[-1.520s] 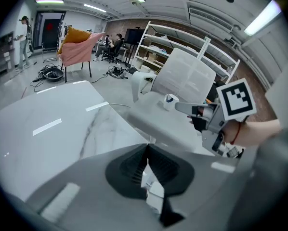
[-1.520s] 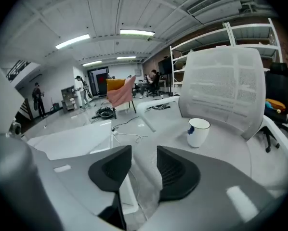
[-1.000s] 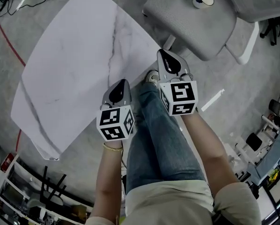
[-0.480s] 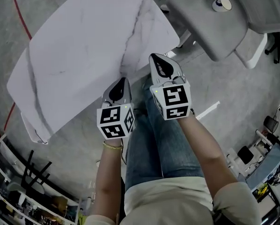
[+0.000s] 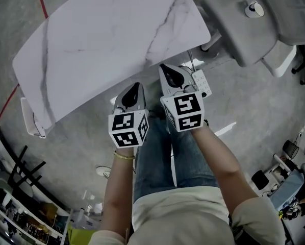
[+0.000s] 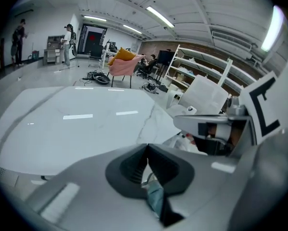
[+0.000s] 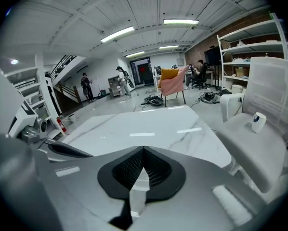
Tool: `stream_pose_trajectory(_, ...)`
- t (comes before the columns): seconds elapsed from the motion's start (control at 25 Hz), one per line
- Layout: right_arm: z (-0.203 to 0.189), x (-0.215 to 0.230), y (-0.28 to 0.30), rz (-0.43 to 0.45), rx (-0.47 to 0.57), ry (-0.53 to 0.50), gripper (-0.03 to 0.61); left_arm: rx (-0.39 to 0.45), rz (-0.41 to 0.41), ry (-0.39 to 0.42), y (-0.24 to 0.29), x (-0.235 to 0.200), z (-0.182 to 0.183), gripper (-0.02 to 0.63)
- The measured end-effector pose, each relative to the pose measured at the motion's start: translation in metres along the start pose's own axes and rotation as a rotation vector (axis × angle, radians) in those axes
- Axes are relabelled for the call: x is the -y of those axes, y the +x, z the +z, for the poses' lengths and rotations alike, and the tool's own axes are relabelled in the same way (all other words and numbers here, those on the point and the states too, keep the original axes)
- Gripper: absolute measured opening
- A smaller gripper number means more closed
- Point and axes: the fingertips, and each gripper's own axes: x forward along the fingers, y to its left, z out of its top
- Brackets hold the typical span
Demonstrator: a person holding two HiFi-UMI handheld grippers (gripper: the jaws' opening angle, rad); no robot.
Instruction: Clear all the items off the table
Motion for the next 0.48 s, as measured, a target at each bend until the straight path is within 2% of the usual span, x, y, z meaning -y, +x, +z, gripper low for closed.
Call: stream_pose_trajectory(0.48, -0.022, -0.078, -0.042, 0.101, -0.041, -0.061, -0.002, 0.051, 0.060, -0.045, -0.075, -0.013, -0.032, 0.009)
